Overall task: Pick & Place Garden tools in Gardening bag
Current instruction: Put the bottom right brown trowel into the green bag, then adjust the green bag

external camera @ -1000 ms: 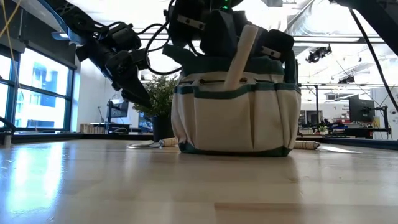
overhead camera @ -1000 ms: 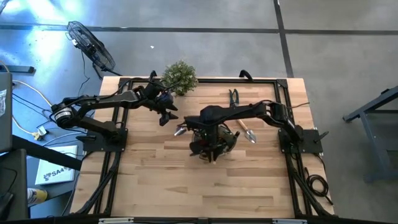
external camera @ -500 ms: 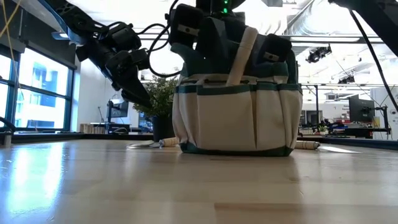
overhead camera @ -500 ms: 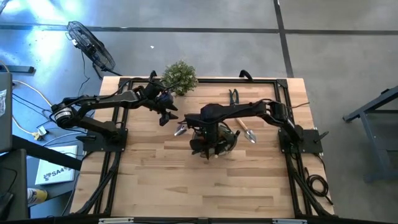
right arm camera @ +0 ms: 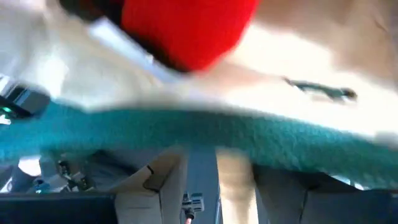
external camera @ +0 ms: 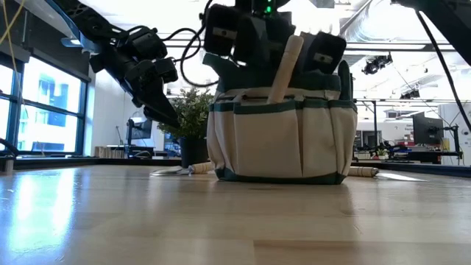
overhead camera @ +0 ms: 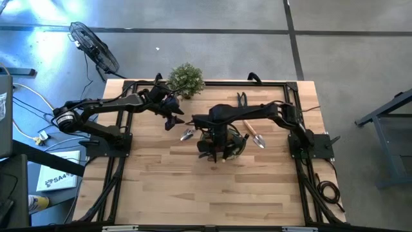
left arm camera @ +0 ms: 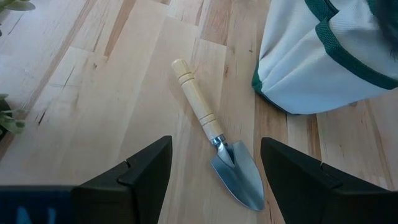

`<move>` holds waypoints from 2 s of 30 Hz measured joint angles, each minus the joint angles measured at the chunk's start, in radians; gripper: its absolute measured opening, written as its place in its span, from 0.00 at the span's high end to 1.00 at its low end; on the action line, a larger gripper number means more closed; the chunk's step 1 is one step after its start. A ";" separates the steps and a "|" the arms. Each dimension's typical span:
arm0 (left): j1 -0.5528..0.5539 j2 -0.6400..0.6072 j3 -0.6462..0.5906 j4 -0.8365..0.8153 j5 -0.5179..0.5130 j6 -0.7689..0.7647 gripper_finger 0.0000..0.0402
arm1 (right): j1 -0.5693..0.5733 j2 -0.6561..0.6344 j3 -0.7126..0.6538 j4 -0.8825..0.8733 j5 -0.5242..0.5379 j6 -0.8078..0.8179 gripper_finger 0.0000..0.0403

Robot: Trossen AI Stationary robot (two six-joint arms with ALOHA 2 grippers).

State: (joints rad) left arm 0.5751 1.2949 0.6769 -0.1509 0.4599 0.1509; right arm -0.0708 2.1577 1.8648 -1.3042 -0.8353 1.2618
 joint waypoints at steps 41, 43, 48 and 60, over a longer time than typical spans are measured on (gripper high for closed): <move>0.000 0.000 0.000 0.038 0.032 -0.035 0.40 | 0.715 -0.298 0.000 -0.045 1.627 0.215 0.59; 0.000 0.000 0.000 0.038 0.032 -0.051 0.40 | 0.744 -0.278 0.000 -0.044 1.715 0.202 0.59; 0.000 0.000 0.000 0.040 0.031 -0.077 0.40 | 0.773 -0.217 0.000 -0.039 1.893 0.189 0.59; -0.001 0.001 0.000 0.064 0.170 0.003 0.40 | 0.708 -0.124 0.000 0.173 2.042 -0.077 0.59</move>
State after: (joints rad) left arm 0.5739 1.2961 0.6769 -0.0866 0.6298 0.1540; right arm 0.6367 2.0338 1.8652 -1.1312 1.2071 1.1846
